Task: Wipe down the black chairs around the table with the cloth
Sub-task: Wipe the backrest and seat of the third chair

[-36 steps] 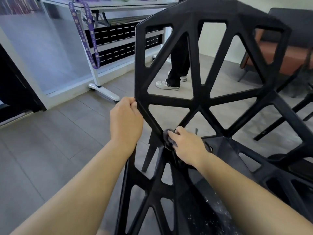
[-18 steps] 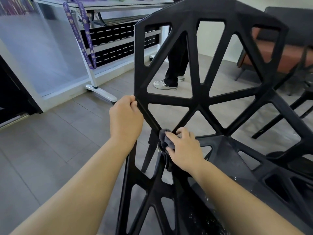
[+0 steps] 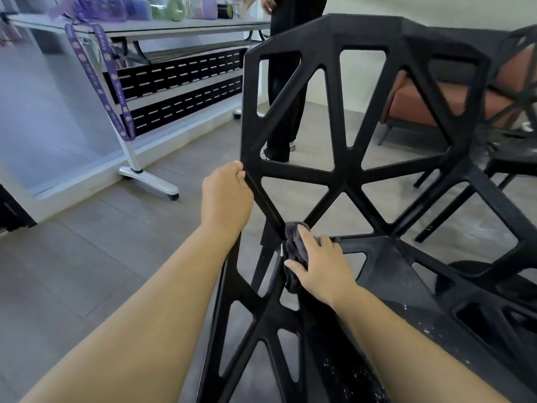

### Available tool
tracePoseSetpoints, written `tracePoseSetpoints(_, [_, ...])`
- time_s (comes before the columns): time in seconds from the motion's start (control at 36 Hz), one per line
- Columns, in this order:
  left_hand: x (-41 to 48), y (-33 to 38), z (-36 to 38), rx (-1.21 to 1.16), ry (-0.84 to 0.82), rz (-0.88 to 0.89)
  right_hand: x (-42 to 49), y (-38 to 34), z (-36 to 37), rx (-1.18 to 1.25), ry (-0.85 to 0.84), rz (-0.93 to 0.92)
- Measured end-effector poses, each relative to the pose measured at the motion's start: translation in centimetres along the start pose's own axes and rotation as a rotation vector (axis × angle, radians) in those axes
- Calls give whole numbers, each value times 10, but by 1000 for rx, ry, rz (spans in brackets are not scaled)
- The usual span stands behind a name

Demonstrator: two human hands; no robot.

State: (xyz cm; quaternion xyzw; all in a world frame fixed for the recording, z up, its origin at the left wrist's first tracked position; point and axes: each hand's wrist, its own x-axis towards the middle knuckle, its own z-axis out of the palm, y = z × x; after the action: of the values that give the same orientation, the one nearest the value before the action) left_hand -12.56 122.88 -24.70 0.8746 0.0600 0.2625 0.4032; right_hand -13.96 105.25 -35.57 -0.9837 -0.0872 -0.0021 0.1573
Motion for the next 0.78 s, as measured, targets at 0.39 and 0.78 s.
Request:
tracePoseSetpoints(0.39, [5, 0, 1, 2, -62, -9, -6, -23, -29, 181, 121, -43])
tracePoseSetpoints(0.78, [-72, -21, -28, -72, -153, -60, 25, -74, -81, 389, 316, -142])
